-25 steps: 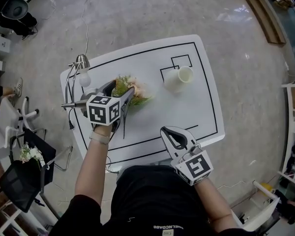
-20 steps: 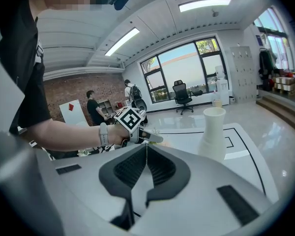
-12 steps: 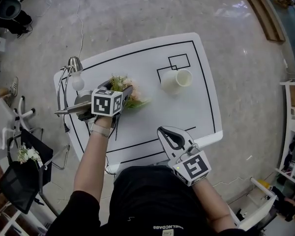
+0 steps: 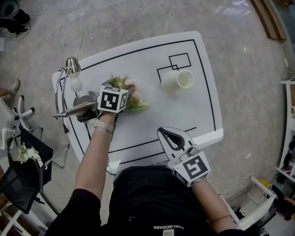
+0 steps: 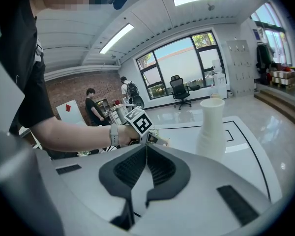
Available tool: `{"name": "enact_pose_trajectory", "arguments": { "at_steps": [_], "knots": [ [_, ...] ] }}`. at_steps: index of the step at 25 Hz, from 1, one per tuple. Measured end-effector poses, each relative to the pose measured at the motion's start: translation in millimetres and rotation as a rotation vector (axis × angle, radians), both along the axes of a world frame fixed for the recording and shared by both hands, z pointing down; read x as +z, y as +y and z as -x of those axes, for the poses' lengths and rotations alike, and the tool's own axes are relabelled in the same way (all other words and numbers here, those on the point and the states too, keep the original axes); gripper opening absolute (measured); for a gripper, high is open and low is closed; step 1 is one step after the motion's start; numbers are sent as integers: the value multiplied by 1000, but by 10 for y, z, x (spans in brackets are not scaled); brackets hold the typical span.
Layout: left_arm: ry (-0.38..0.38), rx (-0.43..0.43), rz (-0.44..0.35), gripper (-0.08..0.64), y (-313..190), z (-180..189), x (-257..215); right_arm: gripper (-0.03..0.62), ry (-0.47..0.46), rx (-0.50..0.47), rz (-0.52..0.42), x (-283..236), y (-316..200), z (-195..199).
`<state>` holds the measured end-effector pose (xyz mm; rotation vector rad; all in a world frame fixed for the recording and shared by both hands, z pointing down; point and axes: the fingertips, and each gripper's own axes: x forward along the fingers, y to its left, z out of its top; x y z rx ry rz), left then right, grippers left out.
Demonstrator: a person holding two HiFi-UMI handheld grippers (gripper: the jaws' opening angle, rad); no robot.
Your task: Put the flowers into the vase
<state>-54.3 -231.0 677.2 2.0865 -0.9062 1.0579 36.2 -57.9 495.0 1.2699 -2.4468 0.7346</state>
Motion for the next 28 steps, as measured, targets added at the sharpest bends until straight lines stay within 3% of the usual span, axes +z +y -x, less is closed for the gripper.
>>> {"name": "enact_pose_trajectory", "arguments": {
  "at_steps": [10, 21, 28],
  "knots": [
    [12, 16, -42, 287, -22, -44, 80, 12, -9, 35, 3, 12, -21, -15],
    [56, -35, -78, 127, -13, 6, -108, 14, -20, 60, -2, -17, 4, -70],
    [69, -42, -128, 104, 34, 35, -292, 13, -25, 66, -16, -67, 75, -94]
  ]
}}
